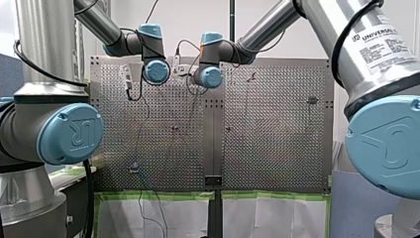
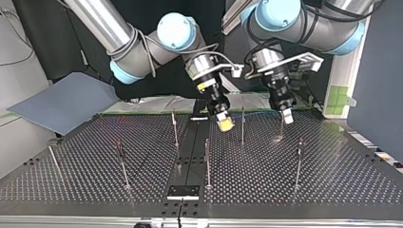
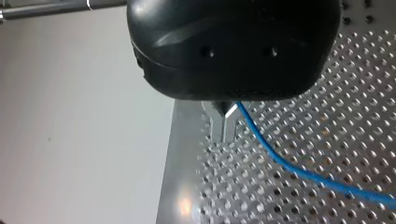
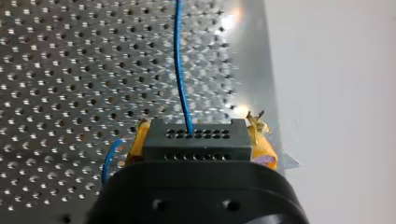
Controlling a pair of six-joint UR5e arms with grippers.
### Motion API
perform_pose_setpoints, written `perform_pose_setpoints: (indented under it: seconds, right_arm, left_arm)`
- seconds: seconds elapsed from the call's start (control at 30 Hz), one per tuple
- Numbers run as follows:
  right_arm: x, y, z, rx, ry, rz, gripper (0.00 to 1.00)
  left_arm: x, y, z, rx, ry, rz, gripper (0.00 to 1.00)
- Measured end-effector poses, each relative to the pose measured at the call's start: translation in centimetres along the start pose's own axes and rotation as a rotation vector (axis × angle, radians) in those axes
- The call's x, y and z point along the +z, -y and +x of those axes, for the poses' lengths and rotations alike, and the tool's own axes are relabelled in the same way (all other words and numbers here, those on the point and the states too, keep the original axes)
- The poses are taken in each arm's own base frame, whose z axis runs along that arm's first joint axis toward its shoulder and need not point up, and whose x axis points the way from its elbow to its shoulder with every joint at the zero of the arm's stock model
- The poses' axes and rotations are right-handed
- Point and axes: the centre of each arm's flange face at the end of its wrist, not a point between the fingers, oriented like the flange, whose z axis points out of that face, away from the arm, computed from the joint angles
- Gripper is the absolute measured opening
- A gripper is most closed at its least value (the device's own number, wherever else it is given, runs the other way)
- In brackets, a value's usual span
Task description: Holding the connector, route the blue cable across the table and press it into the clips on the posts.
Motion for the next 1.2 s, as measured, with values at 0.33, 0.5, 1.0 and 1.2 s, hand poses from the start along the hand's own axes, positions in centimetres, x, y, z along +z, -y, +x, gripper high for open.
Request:
perform_pose_setpoints:
  seconds: [0.33,0.5,1.0,1.2]
  right_arm:
    - [1.7,-0.3,-0.2,0.005,0.008,-0.005,0.00]
    - [2.5,-0.4,1.0,0.009,0.002,-0.003,0.00]
    - [2.8,-0.4,1.5,0.010,0.018,0.012,0.00]
    - [2.7,-0.4,1.4,0.019,0.032,0.008,0.00]
  left_arm:
    - [0.0,0.3,0.1,0.002,-0.004,0.022,0.00]
    - [0.2,0.4,1.1,0.017,-0.023,0.026,0.00]
    - [0.1,0.8,2.2,0.006,-0.057,0.071,0.00]
    - [0.1,0.7,3.1,0.016,-0.080,0.059,0.00]
